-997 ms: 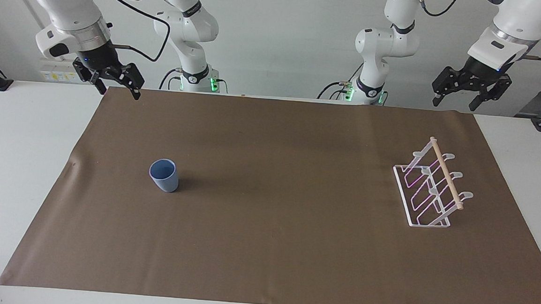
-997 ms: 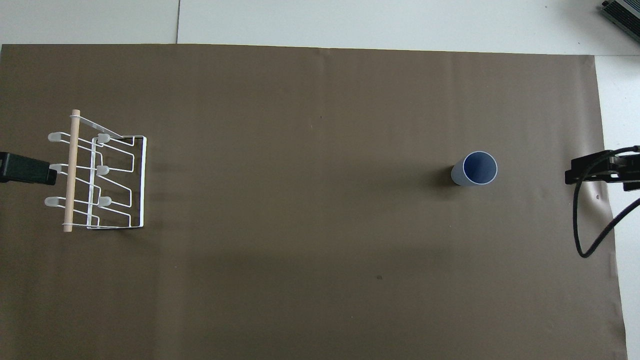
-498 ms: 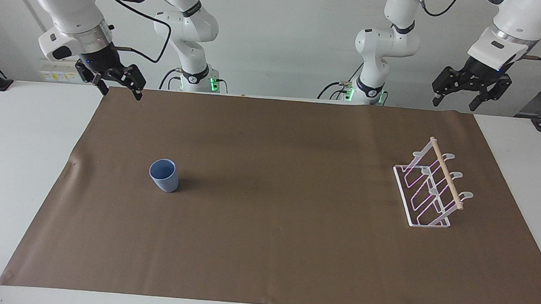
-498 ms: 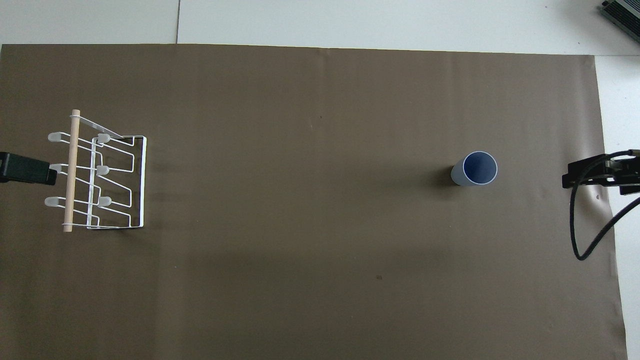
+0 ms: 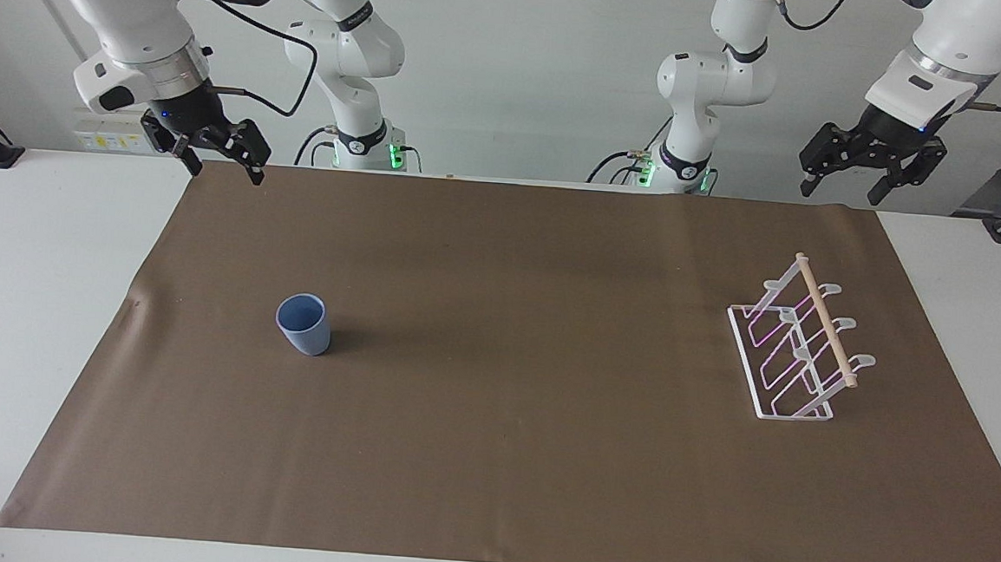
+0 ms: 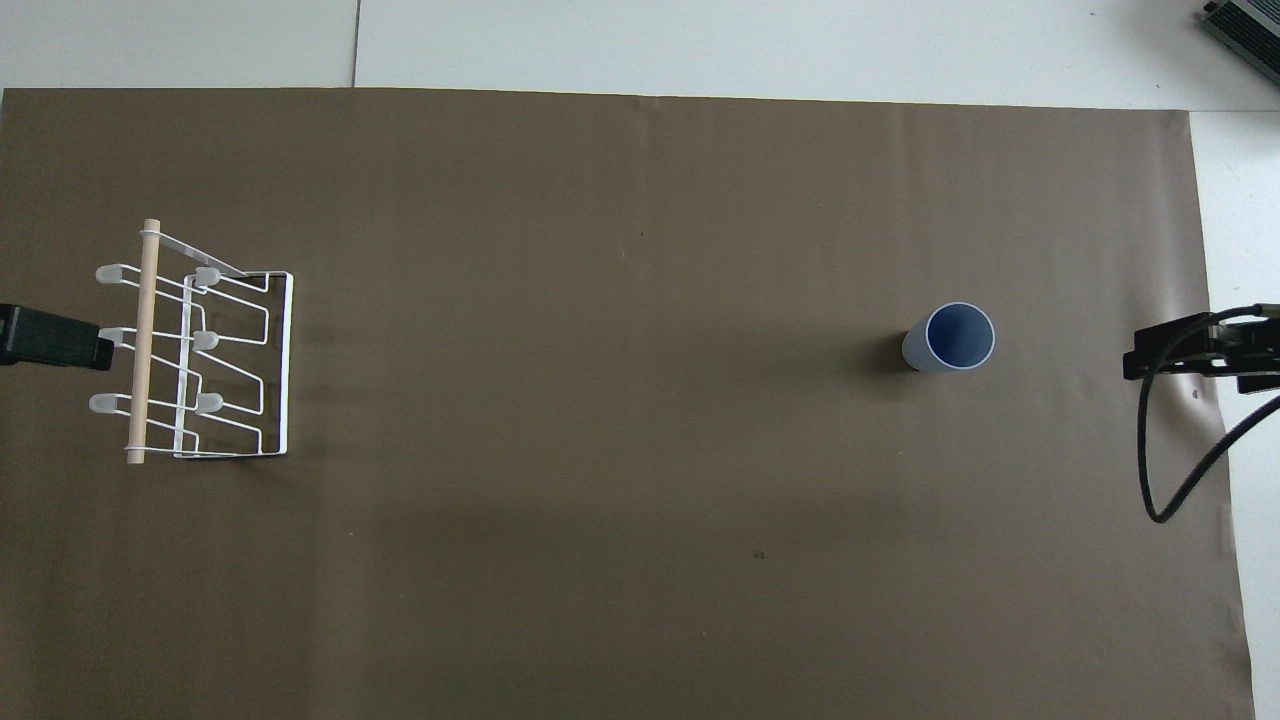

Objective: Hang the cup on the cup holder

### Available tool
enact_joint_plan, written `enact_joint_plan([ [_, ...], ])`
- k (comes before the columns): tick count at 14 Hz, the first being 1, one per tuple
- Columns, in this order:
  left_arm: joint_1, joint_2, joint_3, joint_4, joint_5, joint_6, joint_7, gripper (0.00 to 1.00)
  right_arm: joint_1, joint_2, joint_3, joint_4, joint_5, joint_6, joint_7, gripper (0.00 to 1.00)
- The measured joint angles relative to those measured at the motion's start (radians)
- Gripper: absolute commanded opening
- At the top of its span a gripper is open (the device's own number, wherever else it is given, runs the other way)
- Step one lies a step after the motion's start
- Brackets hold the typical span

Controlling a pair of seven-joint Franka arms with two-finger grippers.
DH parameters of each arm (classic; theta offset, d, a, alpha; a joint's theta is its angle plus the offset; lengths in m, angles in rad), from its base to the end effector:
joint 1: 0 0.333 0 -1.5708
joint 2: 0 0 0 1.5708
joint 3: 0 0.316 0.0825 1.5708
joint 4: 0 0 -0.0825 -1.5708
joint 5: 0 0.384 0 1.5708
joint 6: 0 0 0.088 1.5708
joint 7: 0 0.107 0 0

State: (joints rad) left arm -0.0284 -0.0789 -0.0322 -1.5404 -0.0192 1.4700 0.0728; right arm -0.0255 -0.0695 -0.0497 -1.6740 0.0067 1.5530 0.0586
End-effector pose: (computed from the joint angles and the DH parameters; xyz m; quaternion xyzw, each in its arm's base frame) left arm 0.5178 -0.0344 0.6722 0.9977 -0.0676 0.0043 0.0082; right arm 0.5278 -0.0399 0.6120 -0.9974 0.0667 0.0257 0.0053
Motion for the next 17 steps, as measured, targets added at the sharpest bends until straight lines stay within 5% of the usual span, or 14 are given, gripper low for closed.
enact_joint_plan([
  [11, -0.002, 0.005, -0.018, 0.008, 0.003, -0.013, 0.004, 1.0, -0.023, 0.006, -0.004, -0.297, 0.0, 0.359, -0.13, 1.0],
  [17, -0.002, 0.057, -0.018, 0.097, 0.006, -0.067, 0.006, 1.0, -0.016, 0.142, 0.003, -0.335, 0.0, 0.561, -0.179, 1.0],
])
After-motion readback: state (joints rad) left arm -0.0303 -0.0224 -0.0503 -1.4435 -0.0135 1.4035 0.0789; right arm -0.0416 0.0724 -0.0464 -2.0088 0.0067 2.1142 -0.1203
